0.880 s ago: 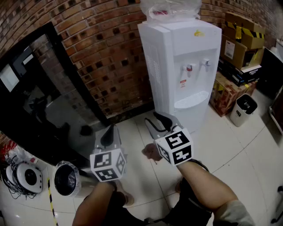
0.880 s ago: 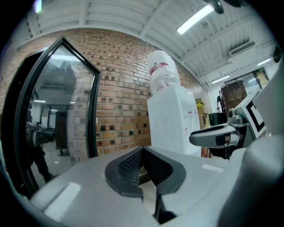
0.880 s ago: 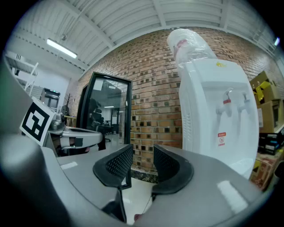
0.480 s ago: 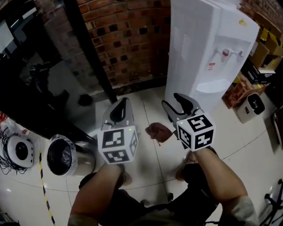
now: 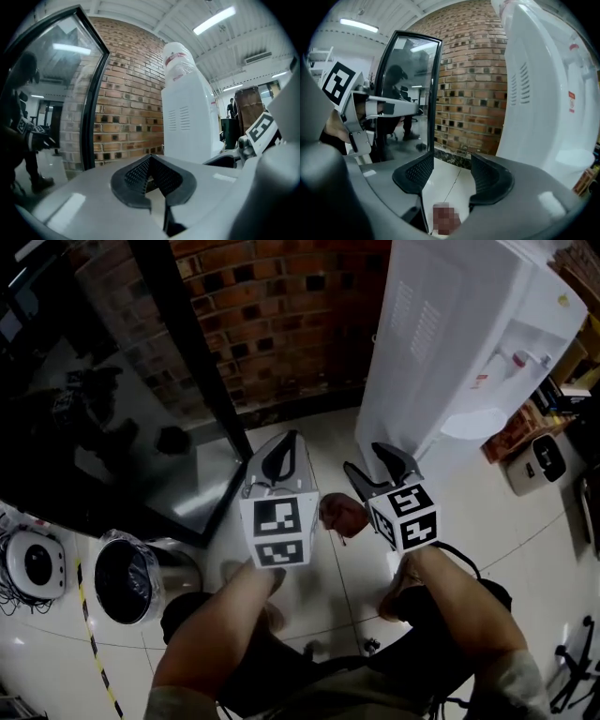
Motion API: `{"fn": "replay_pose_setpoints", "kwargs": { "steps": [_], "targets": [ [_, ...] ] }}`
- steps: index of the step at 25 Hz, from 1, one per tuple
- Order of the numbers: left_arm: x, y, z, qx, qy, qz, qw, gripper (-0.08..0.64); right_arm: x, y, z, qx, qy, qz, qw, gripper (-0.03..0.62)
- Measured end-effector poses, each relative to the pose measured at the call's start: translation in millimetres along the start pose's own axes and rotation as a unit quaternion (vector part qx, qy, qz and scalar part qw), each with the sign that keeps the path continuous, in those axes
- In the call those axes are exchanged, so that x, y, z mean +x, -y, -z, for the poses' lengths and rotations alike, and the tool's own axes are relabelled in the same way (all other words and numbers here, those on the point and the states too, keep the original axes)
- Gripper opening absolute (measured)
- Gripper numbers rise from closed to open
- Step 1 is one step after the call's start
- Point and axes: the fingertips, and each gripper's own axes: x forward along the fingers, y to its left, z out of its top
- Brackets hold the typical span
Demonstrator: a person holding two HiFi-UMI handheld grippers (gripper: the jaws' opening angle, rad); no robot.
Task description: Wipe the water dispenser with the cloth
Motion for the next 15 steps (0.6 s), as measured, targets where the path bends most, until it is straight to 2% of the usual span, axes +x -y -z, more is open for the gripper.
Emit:
{"fn": "replay_pose_setpoints", "kwargs": {
  "steps": [2,4,8,11,15],
  "targets": [
    [9.1,1.9,10.8,0.002,0.001,0.003,1.0000,0.000,15.8,4.9,18.5,0.039,-0.004,0.011,0.999,0.264],
    [18.0,-0.1,28.3,-0.005,-0.005,-0.011,0.9999,0.000,31.6,11.2,44.0,0.080,-0.014,0.032,0.996,0.268],
    [36.0,-13.0,76.9,-0.040,-0.022,-0.047,0.9978,0.000,58.9,17.5,83.4,0.072,-0.046,0.059,0.995,0.285],
    [41.6,-19.7,127.5,-0.025,-0.058,-0.053,0.9966,0.000,78.8,27.3,104.9,0.087,-0.060,0.062,0.992,0.291],
    [40.6,-33.1,195.9,-0.025,-0.122,-0.072,0.9896,0.000,107.8,30.2,167.3,0.104,-0.118,0.062,0.986,0.323]
  ]
}}
